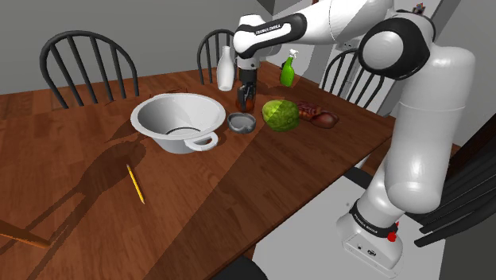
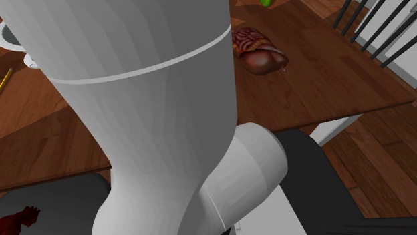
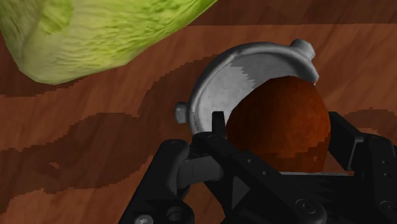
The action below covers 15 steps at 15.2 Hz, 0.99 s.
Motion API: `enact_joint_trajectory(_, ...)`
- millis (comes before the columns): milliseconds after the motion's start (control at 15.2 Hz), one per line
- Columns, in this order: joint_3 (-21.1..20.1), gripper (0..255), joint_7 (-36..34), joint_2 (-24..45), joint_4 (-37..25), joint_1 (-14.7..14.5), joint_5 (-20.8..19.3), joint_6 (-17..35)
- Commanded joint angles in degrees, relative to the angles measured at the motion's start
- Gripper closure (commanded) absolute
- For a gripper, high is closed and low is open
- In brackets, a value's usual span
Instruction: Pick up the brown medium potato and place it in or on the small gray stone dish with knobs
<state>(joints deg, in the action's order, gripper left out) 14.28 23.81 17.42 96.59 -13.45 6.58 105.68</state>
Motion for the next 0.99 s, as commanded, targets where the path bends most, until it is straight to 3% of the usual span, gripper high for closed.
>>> enact_joint_trajectory(0, 0.0, 255, 0.2, 0.3, 1.2, 0.0, 0.1, 1.6)
enact_joint_trajectory(264, -0.1, 255, 0.5, 1.3, 3.0, 0.1, 0.5, 4.3)
enact_joint_trajectory(792, -0.2, 255, 0.5, 1.4, 3.1, 0.1, 0.5, 4.5)
enact_joint_trajectory(858, -0.2, 0, 0.5, 1.4, 3.1, 0.1, 0.5, 4.5)
enact_joint_trajectory(924, -0.2, 0, 0.5, 1.4, 3.1, 0.1, 0.5, 4.5)
